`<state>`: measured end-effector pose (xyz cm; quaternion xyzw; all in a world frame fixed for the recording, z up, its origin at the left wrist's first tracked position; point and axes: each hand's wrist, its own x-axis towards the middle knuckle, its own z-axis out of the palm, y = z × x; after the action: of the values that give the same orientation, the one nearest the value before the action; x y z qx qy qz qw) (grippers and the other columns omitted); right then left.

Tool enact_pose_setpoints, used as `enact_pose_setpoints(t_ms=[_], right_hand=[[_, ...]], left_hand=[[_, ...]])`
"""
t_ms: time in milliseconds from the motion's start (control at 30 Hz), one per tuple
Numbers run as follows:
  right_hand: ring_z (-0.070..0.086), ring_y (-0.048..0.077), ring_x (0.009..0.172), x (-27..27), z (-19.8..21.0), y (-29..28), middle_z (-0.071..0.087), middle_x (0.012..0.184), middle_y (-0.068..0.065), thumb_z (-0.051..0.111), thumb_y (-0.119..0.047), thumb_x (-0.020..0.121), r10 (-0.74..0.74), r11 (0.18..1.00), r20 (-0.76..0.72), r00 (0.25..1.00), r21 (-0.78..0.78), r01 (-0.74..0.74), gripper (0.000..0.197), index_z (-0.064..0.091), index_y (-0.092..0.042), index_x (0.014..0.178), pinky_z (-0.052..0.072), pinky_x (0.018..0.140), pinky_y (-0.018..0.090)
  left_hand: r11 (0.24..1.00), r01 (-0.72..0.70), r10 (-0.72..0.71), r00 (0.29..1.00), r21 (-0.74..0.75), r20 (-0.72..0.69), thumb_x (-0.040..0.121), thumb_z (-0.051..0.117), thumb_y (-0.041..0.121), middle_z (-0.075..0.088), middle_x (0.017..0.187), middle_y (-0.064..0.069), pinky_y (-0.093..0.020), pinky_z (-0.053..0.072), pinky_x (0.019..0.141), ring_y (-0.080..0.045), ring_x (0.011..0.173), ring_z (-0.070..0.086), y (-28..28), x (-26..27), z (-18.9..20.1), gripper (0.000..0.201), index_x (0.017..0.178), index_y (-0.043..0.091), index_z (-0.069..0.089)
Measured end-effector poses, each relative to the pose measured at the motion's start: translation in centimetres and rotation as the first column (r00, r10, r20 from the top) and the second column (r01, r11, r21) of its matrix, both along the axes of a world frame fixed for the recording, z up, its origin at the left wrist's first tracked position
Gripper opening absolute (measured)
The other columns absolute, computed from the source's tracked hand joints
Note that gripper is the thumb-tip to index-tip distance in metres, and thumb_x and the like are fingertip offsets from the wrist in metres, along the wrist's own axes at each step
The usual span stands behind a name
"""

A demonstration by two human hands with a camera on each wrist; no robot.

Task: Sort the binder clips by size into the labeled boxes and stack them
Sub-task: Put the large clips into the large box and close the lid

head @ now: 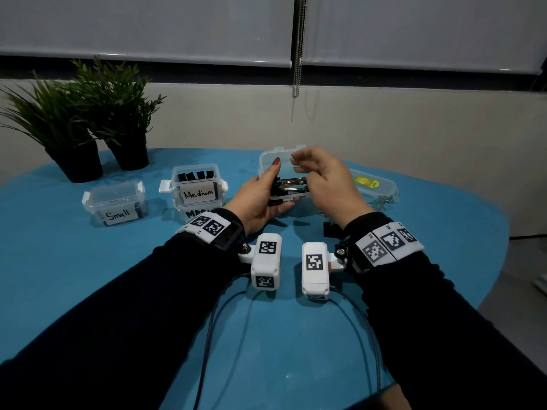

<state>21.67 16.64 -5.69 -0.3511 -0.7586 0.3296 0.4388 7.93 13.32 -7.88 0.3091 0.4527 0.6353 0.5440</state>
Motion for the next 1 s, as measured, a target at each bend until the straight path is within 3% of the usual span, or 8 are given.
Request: enact_pose_setpoints(t_ms=[133, 333, 467, 600, 767, 867, 933, 1000], right_hand=[[0.071, 0.018, 0.093, 2.0, 0.7, 1.1, 0.075, 0.094, 0.004, 0.056, 0.007, 0.085, -0.158, 0.987, -0.049, 0.986, -0.049, 0.156, 0.033, 0.068, -0.024, 0.084, 0.058, 0.090, 0.033], [0.064, 0.016, 0.072, 4.7, 0.5, 2.1, 0.069, 0.079, 0.000, 0.082, -0.008, 0.078, -0.301, 0.929, 0.260, 0.918, -0.138, 0.344, 0.015, 0.071, -0.019, 0.079, 0.043, 0.057, 0.021], [0.062, 0.017, 0.081, 5.6, 0.8, 1.9, 0.065, 0.079, -0.004, 0.092, -0.018, 0.068, -0.295, 0.899, 0.482, 0.825, -0.154, 0.411, 0.026, 0.071, -0.018, 0.083, 0.045, 0.073, 0.025], [0.066, 0.019, 0.087, 5.4, 0.6, 1.9, 0.072, 0.088, 0.000, 0.091, -0.013, 0.068, -0.235, 0.900, 0.597, 0.767, -0.164, 0.404, 0.028, 0.077, -0.015, 0.092, 0.054, 0.084, 0.032], [0.068, 0.023, 0.091, 4.4, -0.1, 2.1, 0.073, 0.097, 0.004, 0.089, -0.002, 0.068, -0.211, 0.916, 0.526, 0.824, -0.188, 0.355, 0.035, 0.074, -0.023, 0.092, 0.055, 0.086, 0.033], [0.069, 0.025, 0.091, 4.3, -0.1, 2.4, 0.070, 0.095, 0.005, 0.085, 0.003, 0.071, -0.269, 0.909, 0.393, 0.879, -0.199, 0.366, 0.036, 0.075, -0.018, 0.098, 0.058, 0.082, 0.034], [0.068, 0.022, 0.083, 4.4, 0.2, 2.6, 0.069, 0.097, 0.006, 0.080, 0.006, 0.074, -0.332, 0.893, 0.245, 0.911, -0.229, 0.388, 0.038, 0.073, -0.016, 0.104, 0.059, 0.074, 0.034], [0.065, 0.014, 0.071, 4.6, 0.5, 2.6, 0.067, 0.093, 0.004, 0.079, 0.003, 0.076, -0.400, 0.887, 0.079, 0.913, -0.217, 0.407, 0.042, 0.067, -0.016, 0.111, 0.053, 0.059, 0.024]], left_hand=[[1.000, -0.017, 0.018, 0.999, -0.018, 0.034, 0.095, 0.060, 0.050, 0.074, 0.101, -0.013, -0.020, 0.055, 0.047, -0.024, 0.077, 0.074, 0.1, -0.1, 0.0, 0.050, 0.123, 0.008, 0.060], [0.999, -0.020, 0.022, 0.998, -0.044, 0.058, 0.091, 0.070, 0.045, 0.072, 0.118, -0.020, -0.020, 0.056, 0.048, -0.026, 0.081, 0.075, 0.2, -0.4, -0.4, 0.061, 0.131, 0.001, 0.057], [0.998, -0.013, 0.016, 0.999, -0.058, 0.046, 0.091, 0.071, 0.042, 0.071, 0.119, -0.020, -0.021, 0.056, 0.048, -0.027, 0.082, 0.075, 0.3, -0.5, -0.5, 0.060, 0.131, 0.000, 0.056], [0.998, 0.003, -0.001, 1.000, -0.066, 0.020, 0.091, 0.071, 0.043, 0.072, 0.117, -0.019, -0.022, 0.055, 0.047, -0.026, 0.079, 0.075, 0.3, -0.5, -0.6, 0.061, 0.132, 0.002, 0.055], [0.998, 0.012, -0.011, 1.000, -0.068, 0.023, 0.091, 0.070, 0.043, 0.071, 0.118, -0.021, -0.022, 0.054, 0.045, -0.025, 0.076, 0.074, 0.3, -0.5, -0.6, 0.059, 0.132, 0.002, 0.055], [0.998, -0.012, 0.014, 1.000, -0.059, 0.026, 0.091, 0.069, 0.043, 0.072, 0.115, -0.020, -0.022, 0.054, 0.046, -0.025, 0.077, 0.073, 0.4, -0.5, -0.6, 0.060, 0.132, 0.001, 0.054], [0.998, -0.048, 0.049, 0.998, -0.048, 0.028, 0.091, 0.069, 0.045, 0.072, 0.112, -0.018, -0.023, 0.054, 0.046, -0.025, 0.075, 0.074, 0.5, -0.6, -0.7, 0.063, 0.134, 0.002, 0.053], [0.997, -0.073, 0.074, 0.997, -0.040, 0.027, 0.092, 0.069, 0.045, 0.072, 0.112, -0.017, -0.023, 0.054, 0.047, -0.024, 0.072, 0.074, 0.6, -0.7, -0.8, 0.063, 0.135, 0.002, 0.052]])
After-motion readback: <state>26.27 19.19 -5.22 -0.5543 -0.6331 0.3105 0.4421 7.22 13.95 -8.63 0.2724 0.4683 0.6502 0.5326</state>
